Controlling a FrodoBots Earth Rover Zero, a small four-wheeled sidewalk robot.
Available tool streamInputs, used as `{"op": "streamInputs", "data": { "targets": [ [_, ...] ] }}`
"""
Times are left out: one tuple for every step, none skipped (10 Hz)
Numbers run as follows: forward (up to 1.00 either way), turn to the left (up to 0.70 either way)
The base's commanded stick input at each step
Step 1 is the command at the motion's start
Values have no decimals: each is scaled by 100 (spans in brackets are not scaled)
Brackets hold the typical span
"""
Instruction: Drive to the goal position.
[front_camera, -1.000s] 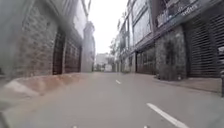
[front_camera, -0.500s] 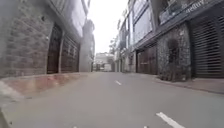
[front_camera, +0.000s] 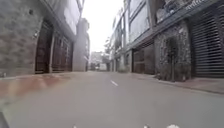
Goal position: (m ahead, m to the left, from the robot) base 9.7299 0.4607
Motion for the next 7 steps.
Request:
{"op": "streamInputs", "data": {
  "targets": [
    [85,-32],
    [85,-33],
    [85,-34],
    [85,-34],
    [85,-34],
    [85,-34],
    [85,-34]
  ]
}}
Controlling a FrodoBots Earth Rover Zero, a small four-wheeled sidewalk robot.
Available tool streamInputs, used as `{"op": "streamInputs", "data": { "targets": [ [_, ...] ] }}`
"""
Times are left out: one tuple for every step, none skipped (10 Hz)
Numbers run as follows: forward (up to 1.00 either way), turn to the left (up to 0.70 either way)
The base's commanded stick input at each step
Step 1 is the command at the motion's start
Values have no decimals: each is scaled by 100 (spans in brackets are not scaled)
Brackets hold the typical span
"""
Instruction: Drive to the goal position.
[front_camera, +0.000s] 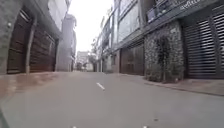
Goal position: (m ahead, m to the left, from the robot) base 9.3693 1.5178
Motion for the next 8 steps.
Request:
{"op": "streamInputs", "data": {
  "targets": [
    [85,-34],
    [85,-34],
    [85,-34],
    [85,-34],
    [85,-33],
    [85,-28],
    [85,-22],
    [85,-8]
  ]
}}
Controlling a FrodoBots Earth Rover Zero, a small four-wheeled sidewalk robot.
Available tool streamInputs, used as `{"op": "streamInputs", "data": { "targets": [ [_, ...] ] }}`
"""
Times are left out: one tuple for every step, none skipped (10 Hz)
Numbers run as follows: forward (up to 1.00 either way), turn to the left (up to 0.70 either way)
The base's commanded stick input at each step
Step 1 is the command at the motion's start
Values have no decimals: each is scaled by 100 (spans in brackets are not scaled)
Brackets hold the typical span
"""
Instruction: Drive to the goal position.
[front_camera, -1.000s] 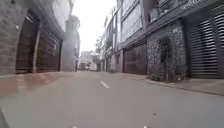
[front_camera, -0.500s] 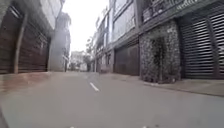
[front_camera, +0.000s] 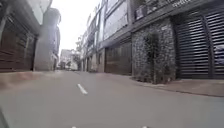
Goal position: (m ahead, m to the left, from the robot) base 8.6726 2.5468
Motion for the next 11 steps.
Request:
{"op": "streamInputs", "data": {
  "targets": [
    [85,0],
    [85,0],
    [85,0],
    [85,0],
    [85,0],
    [85,0],
    [85,0],
    [85,0],
    [85,0],
    [85,0],
    [85,0]
  ]
}}
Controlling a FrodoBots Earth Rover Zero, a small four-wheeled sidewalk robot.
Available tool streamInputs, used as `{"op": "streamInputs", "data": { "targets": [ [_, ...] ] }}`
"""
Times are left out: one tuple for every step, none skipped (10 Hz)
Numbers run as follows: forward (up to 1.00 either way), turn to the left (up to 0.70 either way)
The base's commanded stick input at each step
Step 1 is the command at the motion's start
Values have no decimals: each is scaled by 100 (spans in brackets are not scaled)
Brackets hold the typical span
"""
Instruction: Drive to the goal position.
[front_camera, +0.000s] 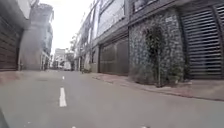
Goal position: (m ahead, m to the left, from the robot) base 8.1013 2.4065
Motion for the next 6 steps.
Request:
{"op": "streamInputs", "data": {
  "targets": [
    [85,0],
    [85,0],
    [85,0],
    [85,0],
    [85,0],
    [85,0]
  ]
}}
